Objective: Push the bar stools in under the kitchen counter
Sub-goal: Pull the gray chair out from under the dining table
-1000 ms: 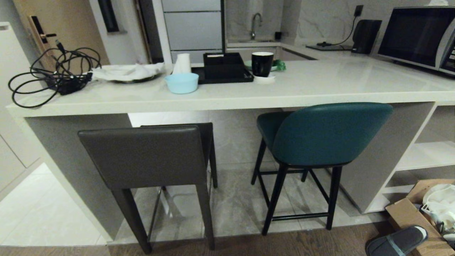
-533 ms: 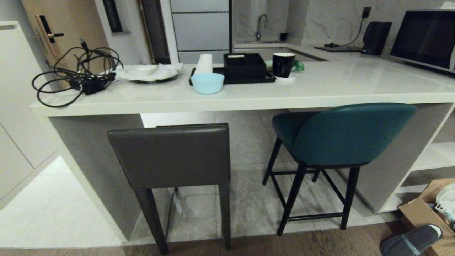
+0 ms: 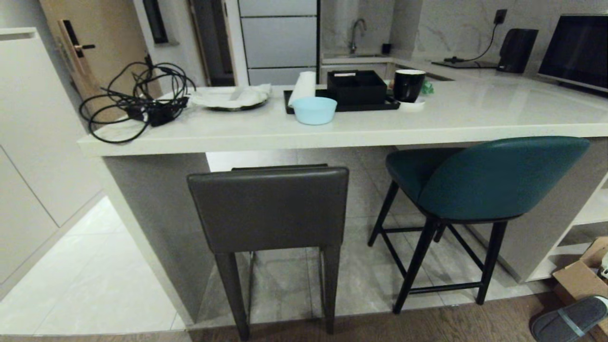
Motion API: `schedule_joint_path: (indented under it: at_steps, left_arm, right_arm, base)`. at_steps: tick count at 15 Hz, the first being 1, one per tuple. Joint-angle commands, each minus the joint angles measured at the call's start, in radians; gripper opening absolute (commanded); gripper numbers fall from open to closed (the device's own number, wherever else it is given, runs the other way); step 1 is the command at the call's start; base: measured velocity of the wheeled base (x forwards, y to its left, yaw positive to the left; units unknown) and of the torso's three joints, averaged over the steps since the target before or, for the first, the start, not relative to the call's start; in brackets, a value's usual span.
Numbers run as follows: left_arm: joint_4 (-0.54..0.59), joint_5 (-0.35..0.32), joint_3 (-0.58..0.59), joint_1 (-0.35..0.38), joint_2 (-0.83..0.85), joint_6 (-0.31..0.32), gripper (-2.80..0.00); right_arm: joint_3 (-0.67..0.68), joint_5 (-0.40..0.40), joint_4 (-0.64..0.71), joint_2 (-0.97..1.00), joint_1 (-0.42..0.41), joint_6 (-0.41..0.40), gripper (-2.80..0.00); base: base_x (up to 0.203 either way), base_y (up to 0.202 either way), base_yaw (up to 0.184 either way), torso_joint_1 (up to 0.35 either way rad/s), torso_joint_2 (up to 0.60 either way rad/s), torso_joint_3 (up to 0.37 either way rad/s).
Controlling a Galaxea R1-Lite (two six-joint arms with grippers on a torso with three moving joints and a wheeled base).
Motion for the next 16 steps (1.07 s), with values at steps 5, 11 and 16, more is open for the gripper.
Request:
schedule_joint_path:
  at_steps: [5, 11, 16]
  left_arm:
    - [-0.001, 0.0, 0.018, 0.0, -0.002, -0.001, -2.8]
    - [-0.001, 0.0, 0.018, 0.0, -0.002, -0.001, -2.8]
    - [-0.001, 0.0, 0.018, 0.0, -0.002, -0.001, -2.8]
  right_arm:
    - [0.0, 0.0, 0.0, 0.0, 0.0, 0.0, -2.8]
    - [0.0, -0.001, 0.0, 0.0, 0.0, 0.0, -2.8]
    - [0.0, 0.0, 0.0, 0.0, 0.0, 0.0, -2.8]
  base:
    - [0.0, 0.084, -0.002, 0.001, 0.0, 0.001]
    - [0.047, 0.0, 0.001, -0.001, 0.0, 0.002]
    - [0.194, 0.0, 0.001, 0.005, 0.0, 0.001]
